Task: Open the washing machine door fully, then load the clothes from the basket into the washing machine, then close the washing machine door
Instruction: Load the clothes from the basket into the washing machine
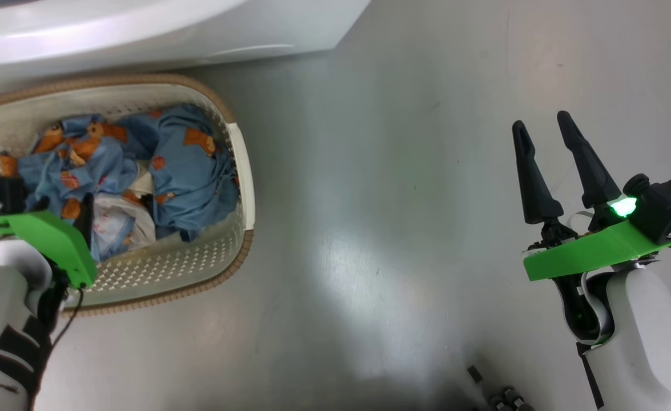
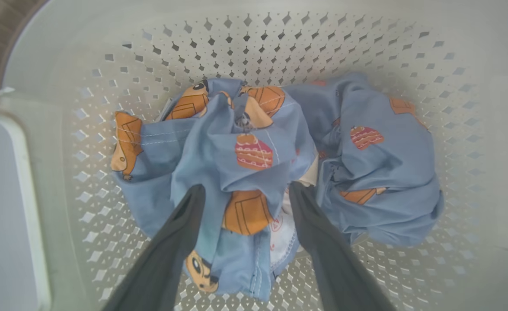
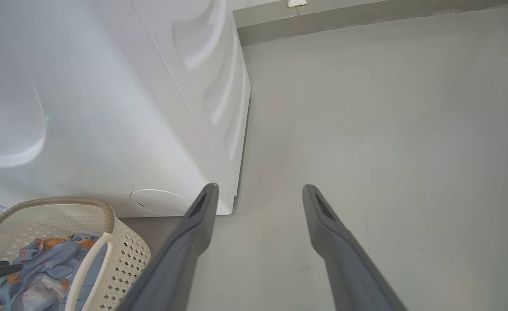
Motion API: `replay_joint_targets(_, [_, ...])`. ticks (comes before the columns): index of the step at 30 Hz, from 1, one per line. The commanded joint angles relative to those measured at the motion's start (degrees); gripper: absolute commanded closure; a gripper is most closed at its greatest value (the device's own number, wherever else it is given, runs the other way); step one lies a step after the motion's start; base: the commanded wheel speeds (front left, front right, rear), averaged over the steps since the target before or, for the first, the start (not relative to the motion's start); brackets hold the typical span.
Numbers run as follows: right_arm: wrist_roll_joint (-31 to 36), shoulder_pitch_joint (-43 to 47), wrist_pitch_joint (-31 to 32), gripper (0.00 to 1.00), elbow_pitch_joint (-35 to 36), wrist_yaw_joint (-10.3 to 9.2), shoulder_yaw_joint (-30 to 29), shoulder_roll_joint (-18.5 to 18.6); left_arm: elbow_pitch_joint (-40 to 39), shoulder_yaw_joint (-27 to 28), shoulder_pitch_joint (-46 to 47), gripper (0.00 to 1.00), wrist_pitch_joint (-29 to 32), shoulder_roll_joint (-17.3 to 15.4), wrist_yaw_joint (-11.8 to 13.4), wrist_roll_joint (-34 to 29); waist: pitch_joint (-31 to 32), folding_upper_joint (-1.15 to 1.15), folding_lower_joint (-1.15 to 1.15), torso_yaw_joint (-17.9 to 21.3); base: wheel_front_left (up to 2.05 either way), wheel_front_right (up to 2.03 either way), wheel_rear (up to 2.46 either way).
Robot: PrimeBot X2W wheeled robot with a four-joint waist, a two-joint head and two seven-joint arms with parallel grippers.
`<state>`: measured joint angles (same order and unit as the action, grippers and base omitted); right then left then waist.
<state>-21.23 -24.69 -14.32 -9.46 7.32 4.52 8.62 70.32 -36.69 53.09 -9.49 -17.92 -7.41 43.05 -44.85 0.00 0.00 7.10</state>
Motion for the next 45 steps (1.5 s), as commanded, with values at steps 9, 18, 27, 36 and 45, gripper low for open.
replay_joint_targets(9, [0.63, 0.70, -0.68, 0.00, 2.23, 0.17, 1.27, -0.40, 0.92, -1.95, 2.01, 0.00, 3.25, -3.88, -0.08, 1.51, -2.90, 0.00, 0.00, 0.95, 0.00, 0.00, 0.00])
replay_joint_targets(18, [0.80, 0.71, -0.68, 0.00, 2.82, 0.17, 1.68, -0.14, 0.66, -5.23, 3.21, 0.56, 5.48, -4.94, -0.08, 2.99, -4.10, 0.00, 0.00, 1.35, 0.00, 0.00, 0.00])
replay_joint_targets(27, [1.16, 0.81, -0.68, 0.00, 2.80, 0.17, 1.25, -0.15, 0.41, -6.35, 3.54, 1.00, 4.41, -4.50, -0.08, 5.43, -2.99, 0.00, 0.00, 0.54, 0.00, 0.00, 0.00])
replay_joint_targets(36, [0.90, 1.45, -0.68, 0.00, 1.72, 0.17, 0.37, -0.36, -1.58, -4.33, -0.40, 1.00, -2.95, -1.90, -0.08, 11.55, 2.88, 0.00, 0.00, -1.99, 0.00, 0.00, 0.00])
replay_joint_targets(45, [0.34, 3.64, -0.68, 0.00, -0.26, 0.17, 0.15, 0.42, -5.89, -2.32, -5.76, 1.00, -5.46, -1.90, -0.08, 13.81, 11.32, 0.00, 0.00, -4.06, 0.00, 0.00, 0.00])
